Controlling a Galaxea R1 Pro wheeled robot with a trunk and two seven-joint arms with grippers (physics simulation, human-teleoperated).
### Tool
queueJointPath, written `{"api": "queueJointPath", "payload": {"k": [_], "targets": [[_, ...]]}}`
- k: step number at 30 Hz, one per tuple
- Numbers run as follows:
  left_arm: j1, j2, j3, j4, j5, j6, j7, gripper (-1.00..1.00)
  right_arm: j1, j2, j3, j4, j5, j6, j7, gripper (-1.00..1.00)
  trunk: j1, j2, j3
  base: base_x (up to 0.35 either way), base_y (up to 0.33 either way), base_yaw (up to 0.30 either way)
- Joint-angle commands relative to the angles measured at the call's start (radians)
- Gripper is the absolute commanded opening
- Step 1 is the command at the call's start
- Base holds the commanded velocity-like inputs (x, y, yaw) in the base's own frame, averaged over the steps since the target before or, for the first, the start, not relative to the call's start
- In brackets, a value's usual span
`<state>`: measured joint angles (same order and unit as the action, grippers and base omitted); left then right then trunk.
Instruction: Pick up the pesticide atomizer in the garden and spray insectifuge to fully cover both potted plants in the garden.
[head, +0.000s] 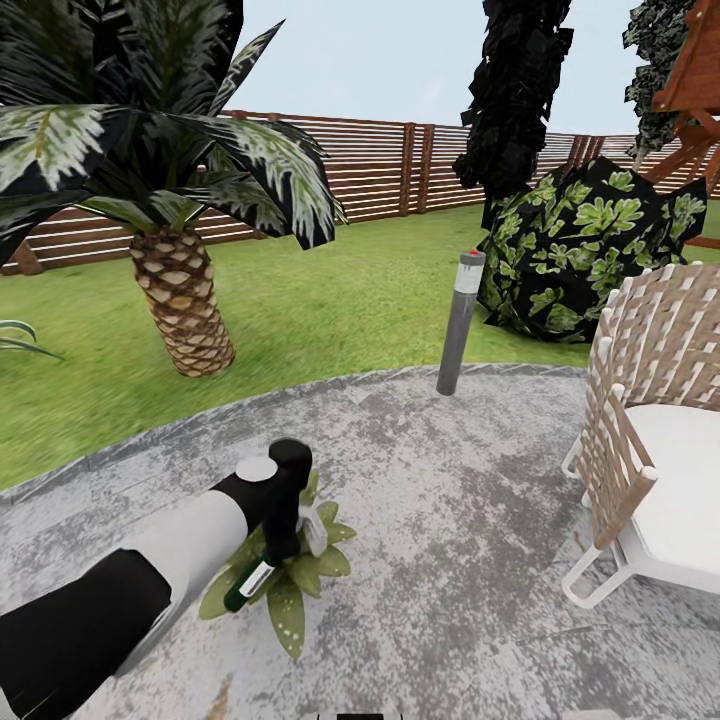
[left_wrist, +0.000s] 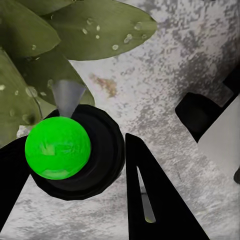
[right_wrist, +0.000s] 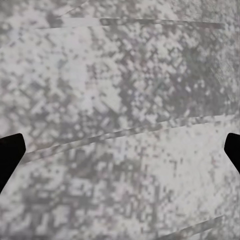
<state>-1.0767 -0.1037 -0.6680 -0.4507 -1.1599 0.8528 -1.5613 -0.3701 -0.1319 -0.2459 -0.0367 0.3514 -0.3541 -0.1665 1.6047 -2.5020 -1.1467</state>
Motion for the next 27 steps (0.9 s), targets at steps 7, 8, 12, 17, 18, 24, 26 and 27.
{"api": "queueJointPath", "payload": {"k": [7, 8, 12, 17, 18, 24, 26, 27], "targets": [[-0.031, -0.003, -0.002, -0.002, -0.008, 0.02, -0.009, -1.0, -0.001, 0.0, -0.007, 0.001, 0.011, -0.003, -0.005, 1.0, 0.0, 0.0, -0.001, 0.0, 0.0, 0.152], [-0.031, -0.004, -0.004, -0.002, -0.008, 0.02, -0.009, -1.0, -0.001, 0.0, -0.007, 0.001, 0.011, -0.003, -0.005, 1.0, 0.0, 0.0, -0.001, 0.0, 0.0, 0.263], [-0.028, -0.005, -0.01, -0.002, -0.009, 0.021, -0.009, -1.0, -0.001, 0.0, -0.008, 0.0, 0.011, -0.003, -0.004, 1.0, 0.0, 0.0, -0.001, 0.0, 0.0, 0.154], [-0.03, -0.005, -0.013, -0.002, -0.01, 0.021, -0.009, -1.0, -0.001, -0.002, -0.009, 0.003, 0.013, -0.003, -0.004, 1.0, 0.0, 0.0, -0.001, 0.0, 0.0, 0.013], [-0.031, -0.005, -0.013, -0.002, -0.013, 0.021, -0.009, -1.0, -0.001, -0.002, -0.009, 0.003, 0.013, -0.004, -0.004, 1.0, 0.0, 0.0, -0.001, 0.0, 0.0, 0.001], [-0.021, -0.008, -0.008, -0.002, -0.066, 0.027, -0.009, -1.0, -0.001, -0.002, -0.008, 0.0, 0.012, -0.003, -0.004, 1.0, 0.0, 0.0, -0.001, 0.015, -0.02, 0.0], [-0.02, -0.008, -0.007, -0.002, -0.068, 0.028, -0.009, -1.0, -0.001, -0.001, -0.007, 0.0, 0.012, -0.004, -0.004, 1.0, 0.0, 0.0, -0.001, 0.12, -0.183, 0.0], [-0.02, -0.008, -0.007, -0.002, -0.068, 0.028, -0.009, -1.0, -0.001, -0.001, -0.007, 0.0, 0.012, -0.004, -0.004, 1.0, 0.0, 0.0, -0.001, 0.135, -0.216, 0.029]]}}
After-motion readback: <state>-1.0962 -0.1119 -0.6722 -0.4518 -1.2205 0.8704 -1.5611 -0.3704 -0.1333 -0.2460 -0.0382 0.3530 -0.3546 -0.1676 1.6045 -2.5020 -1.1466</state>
